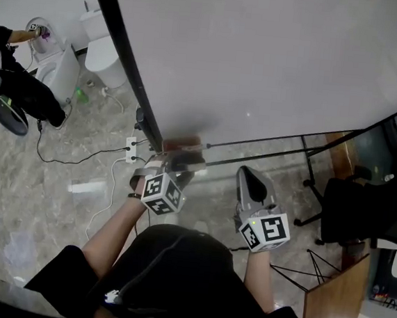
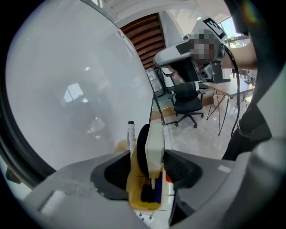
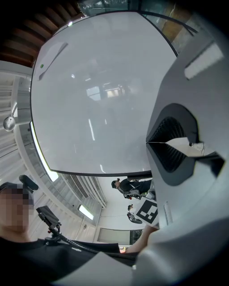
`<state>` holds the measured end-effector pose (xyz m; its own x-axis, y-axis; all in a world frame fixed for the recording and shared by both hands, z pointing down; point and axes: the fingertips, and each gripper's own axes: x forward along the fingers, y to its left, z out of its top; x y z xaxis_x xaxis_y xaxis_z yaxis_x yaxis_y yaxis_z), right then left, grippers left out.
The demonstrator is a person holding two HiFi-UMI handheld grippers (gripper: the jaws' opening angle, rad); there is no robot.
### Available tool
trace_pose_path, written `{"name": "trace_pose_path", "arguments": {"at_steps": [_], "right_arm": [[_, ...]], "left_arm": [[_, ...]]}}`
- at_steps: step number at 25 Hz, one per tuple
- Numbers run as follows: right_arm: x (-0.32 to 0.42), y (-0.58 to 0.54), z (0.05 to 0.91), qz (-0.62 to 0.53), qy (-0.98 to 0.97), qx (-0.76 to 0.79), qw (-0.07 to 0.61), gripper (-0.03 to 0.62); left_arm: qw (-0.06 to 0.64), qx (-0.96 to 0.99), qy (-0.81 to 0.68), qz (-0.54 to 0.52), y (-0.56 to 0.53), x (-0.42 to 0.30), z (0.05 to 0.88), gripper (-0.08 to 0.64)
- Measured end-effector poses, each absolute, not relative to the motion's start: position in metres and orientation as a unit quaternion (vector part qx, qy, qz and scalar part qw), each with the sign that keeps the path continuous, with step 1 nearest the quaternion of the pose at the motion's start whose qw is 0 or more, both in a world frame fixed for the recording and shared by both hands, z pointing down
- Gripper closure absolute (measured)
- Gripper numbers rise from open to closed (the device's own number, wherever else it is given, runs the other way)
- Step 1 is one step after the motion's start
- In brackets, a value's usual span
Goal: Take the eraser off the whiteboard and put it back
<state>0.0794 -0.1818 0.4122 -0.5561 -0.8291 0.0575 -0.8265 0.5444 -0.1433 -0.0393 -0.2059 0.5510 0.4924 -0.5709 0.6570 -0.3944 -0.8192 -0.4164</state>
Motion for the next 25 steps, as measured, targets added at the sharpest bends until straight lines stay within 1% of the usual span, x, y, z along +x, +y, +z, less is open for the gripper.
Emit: {"name": "trace_pose_path", "arguments": {"at_steps": [4, 7, 8, 17, 25], "right_arm": [[0.082, -0.182, 0.413, -0.079, 0.878, -0.473, 0.008, 0.581], [0.083, -0.182, 0.414, -0.080, 0.877, -0.473, 0.009, 0.581], [0.083, -0.182, 0.414, -0.081, 0.877, -0.473, 0.009, 0.581], [0.087, -0.183, 0.413, -0.077, 0.878, -0.472, 0.013, 0.581], [0.087, -0.180, 0.413, -0.079, 0.881, -0.466, 0.015, 0.581]], "left_arm": [[0.104, -0.857, 0.277, -0.421, -0.205, -0.037, 0.552, 0.327], [0.100, -0.859, 0.274, -0.421, -0.202, -0.035, 0.554, 0.373], [0.099, -0.859, 0.274, -0.420, -0.202, -0.036, 0.555, 0.377], [0.085, -0.864, 0.281, -0.409, -0.201, -0.038, 0.553, 0.394], [0.090, -0.865, 0.296, -0.395, -0.200, -0.038, 0.540, 0.396]]}}
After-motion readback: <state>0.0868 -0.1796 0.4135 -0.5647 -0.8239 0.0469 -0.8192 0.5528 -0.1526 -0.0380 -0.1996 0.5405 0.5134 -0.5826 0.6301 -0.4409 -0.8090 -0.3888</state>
